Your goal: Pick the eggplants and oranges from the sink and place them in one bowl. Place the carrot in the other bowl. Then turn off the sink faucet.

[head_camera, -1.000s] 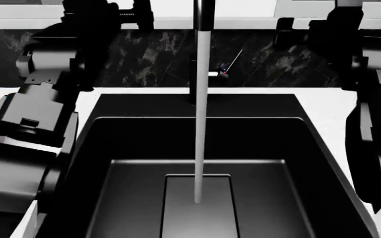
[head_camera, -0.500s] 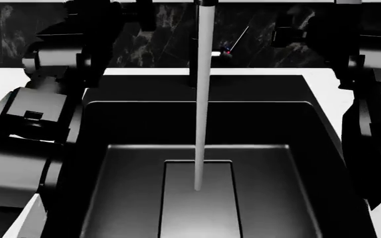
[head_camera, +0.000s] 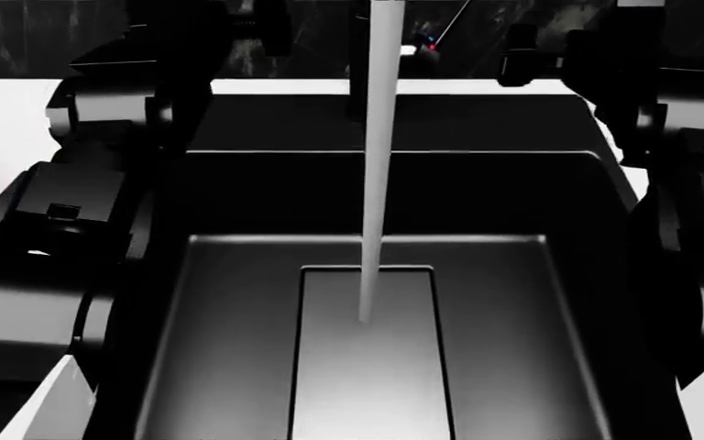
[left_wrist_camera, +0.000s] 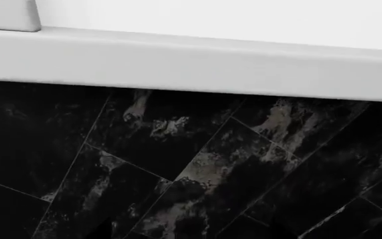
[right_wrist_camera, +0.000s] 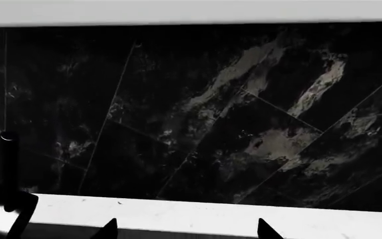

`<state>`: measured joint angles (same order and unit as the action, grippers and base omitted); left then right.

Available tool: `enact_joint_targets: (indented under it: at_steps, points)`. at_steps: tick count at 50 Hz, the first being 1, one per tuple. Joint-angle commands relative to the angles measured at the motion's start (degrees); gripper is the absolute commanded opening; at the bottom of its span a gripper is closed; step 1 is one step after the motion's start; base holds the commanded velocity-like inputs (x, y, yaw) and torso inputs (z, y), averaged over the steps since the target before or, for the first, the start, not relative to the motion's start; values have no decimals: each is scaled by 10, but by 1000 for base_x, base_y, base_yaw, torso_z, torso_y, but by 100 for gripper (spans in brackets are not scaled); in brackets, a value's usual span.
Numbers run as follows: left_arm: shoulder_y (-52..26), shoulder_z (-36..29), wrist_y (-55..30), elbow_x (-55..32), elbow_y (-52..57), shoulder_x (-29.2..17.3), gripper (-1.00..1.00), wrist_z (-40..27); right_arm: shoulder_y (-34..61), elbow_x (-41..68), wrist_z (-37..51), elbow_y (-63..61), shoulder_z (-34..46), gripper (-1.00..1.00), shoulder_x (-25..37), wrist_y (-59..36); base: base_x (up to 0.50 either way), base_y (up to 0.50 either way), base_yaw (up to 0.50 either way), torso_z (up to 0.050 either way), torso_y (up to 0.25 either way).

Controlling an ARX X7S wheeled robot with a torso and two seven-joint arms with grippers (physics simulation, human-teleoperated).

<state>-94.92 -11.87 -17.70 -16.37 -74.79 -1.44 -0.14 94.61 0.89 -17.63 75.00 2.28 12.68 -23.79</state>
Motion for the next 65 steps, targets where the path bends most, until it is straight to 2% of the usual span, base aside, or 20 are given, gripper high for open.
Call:
enact_joint_targets:
  at_steps: [1, 30, 48, 65]
  points:
    - [3, 19, 6, 16, 0, 3, 100, 1, 1, -10, -15, 0, 10, 100, 0, 10, 0, 0, 0, 13, -150]
    - [-2, 49, 12, 34, 0, 7, 100, -2, -4, -7, -26, 0, 13, 100, -5, 37, 1, 0, 0, 3, -26]
    - [2, 60, 9, 43, -1, 8, 100, -1, 5, -6, -28, 0, 5, 100, -8, 44, 128, 0, 0, 0, 0]
    - [6, 73, 9, 48, -1, 4, 100, 5, 20, -8, -26, 0, 6, 100, -39, 47, 0, 0, 0, 0, 0]
